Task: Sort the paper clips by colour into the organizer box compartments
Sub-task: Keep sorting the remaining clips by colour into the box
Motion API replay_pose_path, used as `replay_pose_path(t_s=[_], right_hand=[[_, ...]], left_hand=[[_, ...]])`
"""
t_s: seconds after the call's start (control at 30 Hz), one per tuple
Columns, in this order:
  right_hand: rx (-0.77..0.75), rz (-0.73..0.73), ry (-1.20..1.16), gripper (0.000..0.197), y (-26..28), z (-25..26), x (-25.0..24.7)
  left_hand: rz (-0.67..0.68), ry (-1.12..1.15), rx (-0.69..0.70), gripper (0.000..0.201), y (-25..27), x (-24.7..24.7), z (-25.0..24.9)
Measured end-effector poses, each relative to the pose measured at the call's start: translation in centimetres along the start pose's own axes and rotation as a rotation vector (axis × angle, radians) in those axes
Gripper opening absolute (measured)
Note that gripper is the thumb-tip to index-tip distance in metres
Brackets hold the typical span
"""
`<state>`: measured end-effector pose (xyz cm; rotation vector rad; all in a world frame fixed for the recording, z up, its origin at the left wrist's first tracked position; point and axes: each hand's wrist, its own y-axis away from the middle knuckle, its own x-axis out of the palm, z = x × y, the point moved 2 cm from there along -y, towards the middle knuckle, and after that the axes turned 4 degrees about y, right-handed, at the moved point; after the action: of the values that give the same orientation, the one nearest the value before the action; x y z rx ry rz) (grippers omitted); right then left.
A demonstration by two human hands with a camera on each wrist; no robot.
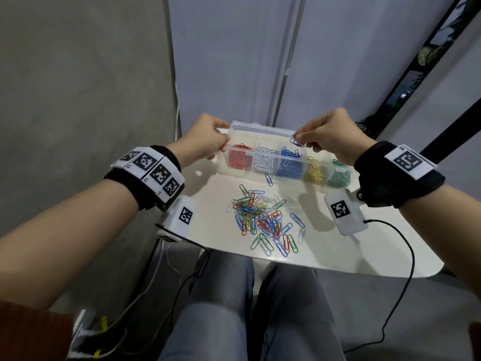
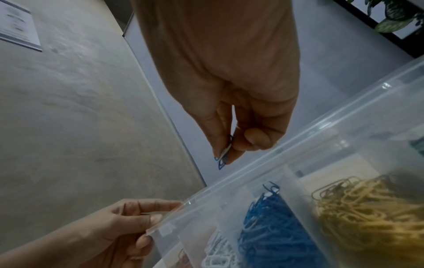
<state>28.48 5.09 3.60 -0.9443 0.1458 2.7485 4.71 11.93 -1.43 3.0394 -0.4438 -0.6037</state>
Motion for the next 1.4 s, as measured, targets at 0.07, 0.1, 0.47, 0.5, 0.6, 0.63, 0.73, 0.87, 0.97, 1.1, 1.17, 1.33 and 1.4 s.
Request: replay_pose_path(t_s=[0.07, 0.1, 0.47, 0.5, 0.6, 0.63, 0.73, 0.87, 0.97, 1.1, 1.17, 1.33, 1.4], right_hand=[[0.008, 0.003, 0.002, 0.005, 0.1, -0.1, 0.0], [0.019, 0.008, -0.008, 0.005, 0.1, -0.1, 0.0], [0.011, 0.056, 0.052, 0.028, 0.1, 0.1, -0.1], [0.022, 0.069, 0.059, 0.029, 0.1, 0.2, -0.2], [0.051, 0.104, 0.094, 0.031, 0.3, 0.4, -0.3], [0.051, 0.096, 0.102, 0.028, 0.4, 0.5, -0.4], [0.038, 0.042, 0.123, 0.015, 0.4, 0.6, -0.5], [0.026, 0.033, 0.106, 0.014, 0.4, 0.6, -0.5], [-0.059, 0.017, 0.263, 0.014, 0.2, 0.9, -0.2], [-0.118, 0.162, 0.476, 0.017, 0.2, 1.6, 0.9], [-0.106, 0.225, 0.542, 0.020, 0.1, 1.8, 1.5], [-0.093, 0.246, 0.630, 0.014, 0.1, 2.1, 2.3], [-0.093, 0.287, 0.679, 0.010, 0.3, 2.2, 2.3]], left_hand=[[0.000, 0.001, 0.003, 0.039, 0.0, 0.0, 0.0], [-0.001, 0.000, 0.003, 0.039, 0.1, 0.1, 0.0], [0.001, 0.009, 0.007, 0.040, 0.3, 0.1, -0.2], [0.002, 0.012, 0.007, 0.040, 0.3, 0.1, -0.1], [0.002, 0.018, 0.004, 0.040, 0.3, 0.2, -0.1], [0.002, 0.020, 0.003, 0.040, 0.2, 0.2, -0.1], [-0.001, 0.017, 0.000, 0.039, 0.1, 0.2, 0.0], [0.002, 0.015, 0.003, 0.039, 0.1, 0.1, 0.1], [0.003, 0.010, 0.007, 0.038, 0.1, 0.1, 0.1], [0.003, 0.006, 0.005, 0.039, 0.1, 0.0, 0.0], [0.004, 0.008, 0.003, 0.039, 0.1, 0.0, 0.0], [0.007, 0.011, 0.002, 0.040, 0.2, 0.1, 0.0], [0.009, 0.012, 0.005, 0.040, 0.2, 0.1, 0.0]])
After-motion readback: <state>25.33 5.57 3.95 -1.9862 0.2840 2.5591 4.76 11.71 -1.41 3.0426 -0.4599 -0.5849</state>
